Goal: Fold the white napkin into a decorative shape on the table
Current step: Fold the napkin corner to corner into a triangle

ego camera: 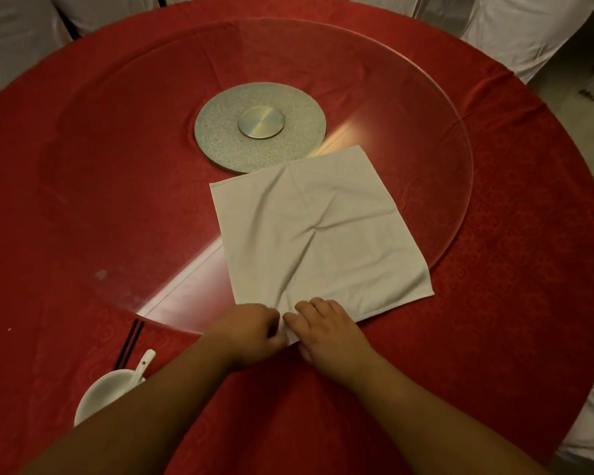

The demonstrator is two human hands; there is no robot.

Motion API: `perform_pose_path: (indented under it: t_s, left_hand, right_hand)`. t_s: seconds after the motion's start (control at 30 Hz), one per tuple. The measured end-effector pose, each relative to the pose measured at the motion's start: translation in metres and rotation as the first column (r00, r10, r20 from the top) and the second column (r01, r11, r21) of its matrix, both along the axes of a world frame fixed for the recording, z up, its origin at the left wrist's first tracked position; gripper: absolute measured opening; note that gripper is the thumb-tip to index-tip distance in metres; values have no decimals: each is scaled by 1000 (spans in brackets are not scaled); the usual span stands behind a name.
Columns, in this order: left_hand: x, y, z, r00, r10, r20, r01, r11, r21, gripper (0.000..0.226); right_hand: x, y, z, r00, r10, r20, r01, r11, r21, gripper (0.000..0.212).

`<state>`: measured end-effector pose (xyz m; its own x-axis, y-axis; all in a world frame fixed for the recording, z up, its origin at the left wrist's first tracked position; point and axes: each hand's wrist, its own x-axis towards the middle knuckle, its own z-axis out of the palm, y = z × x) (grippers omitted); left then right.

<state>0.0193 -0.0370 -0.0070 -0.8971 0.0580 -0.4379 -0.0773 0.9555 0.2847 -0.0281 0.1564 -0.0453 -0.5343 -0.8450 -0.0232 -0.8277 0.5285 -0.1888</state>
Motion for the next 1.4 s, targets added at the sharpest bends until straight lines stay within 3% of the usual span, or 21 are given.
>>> perform_pose_path:
  t_s: [0.13,0.2,0.4,0.6,0.7,0.8,0.93,1.13,1.4]
  left_hand:
    - [-2,-26,-18,948,28,-318,-58,995,-85,32]
    - [-3,-40,-25,932,-32,-360,-10,993,-114,39]
    - [-17,-61,-32,973,-68,-223,30,985,-168,58]
    - [-37,-74,-28,975,-47,-219,-1,978,-210,56]
    - [-41,-78,-28,989,-25,-148,-10,972,-233,63]
    - [-41,-82,-26,989,24,-149,-58,972,-227,70]
    - [-45,-97,-28,971,76,-225,-119,975,-187,68]
    - [-75,-105,-22,917,224,-329,-254,966,-51,64]
    - [-121,-109,-41,854,259,-452,-309,950,-39,71]
  right_hand:
    - [1,-11,-3,996,84,-35,-85,996,-10,35]
    - [2,-15,-6,994,100,-49,-101,995,-11,32]
    - [5,-27,-10,990,132,-57,-136,988,-70,6]
    - [24,-33,-8,930,367,-30,-368,929,-41,8]
    - [27,-33,-5,925,380,-29,-381,923,-55,12]
    - [10,-36,4,962,272,-34,-274,952,-139,22]
    - [-44,-40,27,995,-66,74,81,969,-232,28]
    - [-161,-30,52,864,-429,265,489,841,-233,29]
    - [-278,-28,45,679,-623,387,717,675,-172,25]
